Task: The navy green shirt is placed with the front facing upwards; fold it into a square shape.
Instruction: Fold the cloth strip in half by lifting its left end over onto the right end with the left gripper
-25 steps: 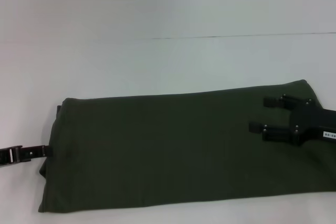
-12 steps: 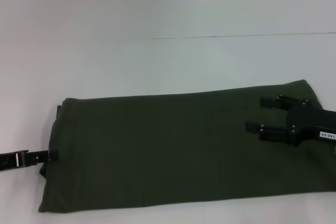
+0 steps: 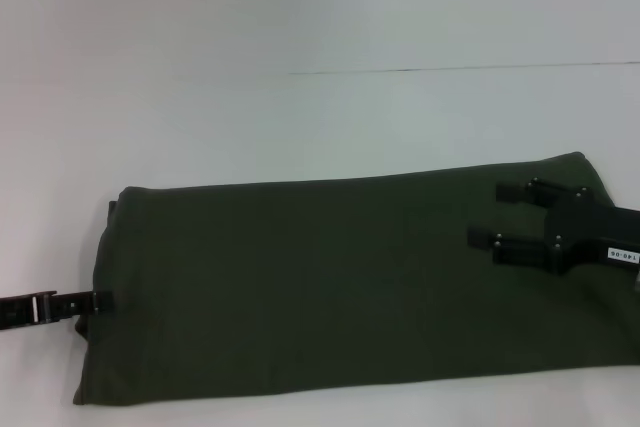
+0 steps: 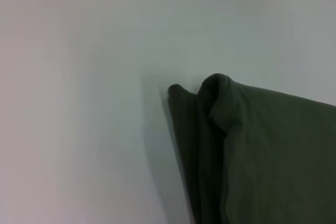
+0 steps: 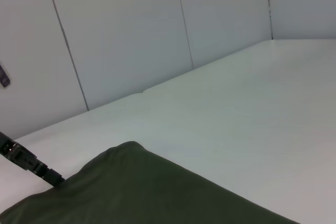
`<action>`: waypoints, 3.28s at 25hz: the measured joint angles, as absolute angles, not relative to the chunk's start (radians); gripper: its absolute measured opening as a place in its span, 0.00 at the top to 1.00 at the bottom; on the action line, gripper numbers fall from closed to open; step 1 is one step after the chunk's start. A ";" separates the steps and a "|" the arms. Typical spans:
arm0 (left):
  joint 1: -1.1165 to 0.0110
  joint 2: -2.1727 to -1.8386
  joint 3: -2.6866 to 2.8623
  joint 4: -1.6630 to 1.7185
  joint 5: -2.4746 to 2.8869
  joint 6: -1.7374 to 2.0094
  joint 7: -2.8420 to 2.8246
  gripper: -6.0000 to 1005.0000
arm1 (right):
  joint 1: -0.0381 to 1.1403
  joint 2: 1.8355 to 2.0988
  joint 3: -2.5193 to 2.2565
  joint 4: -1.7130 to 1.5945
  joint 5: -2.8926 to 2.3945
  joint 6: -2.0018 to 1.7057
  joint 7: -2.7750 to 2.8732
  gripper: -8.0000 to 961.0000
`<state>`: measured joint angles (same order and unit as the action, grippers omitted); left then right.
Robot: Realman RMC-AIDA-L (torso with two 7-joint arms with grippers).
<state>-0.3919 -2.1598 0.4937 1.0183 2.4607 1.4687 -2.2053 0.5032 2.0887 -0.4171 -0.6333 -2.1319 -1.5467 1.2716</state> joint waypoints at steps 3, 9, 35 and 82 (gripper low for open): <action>-0.394 -2.159 0.495 1.012 2.461 1.469 -2.201 0.24 | 0.506 2.089 -0.417 -0.633 -2.132 -1.543 1.272 0.06; -0.398 -2.157 0.496 1.006 2.460 1.471 -2.201 0.24 | 0.509 2.089 -0.417 -0.634 -2.132 -1.542 1.275 0.06; -0.440 -2.141 0.499 0.930 2.458 1.514 -2.199 0.25 | 0.508 2.088 -0.416 -0.645 -2.132 -1.543 1.281 0.06; -0.487 -2.131 0.499 0.875 2.503 1.480 -2.200 0.25 | 0.528 2.089 -0.426 -0.635 -2.120 -1.516 1.282 0.06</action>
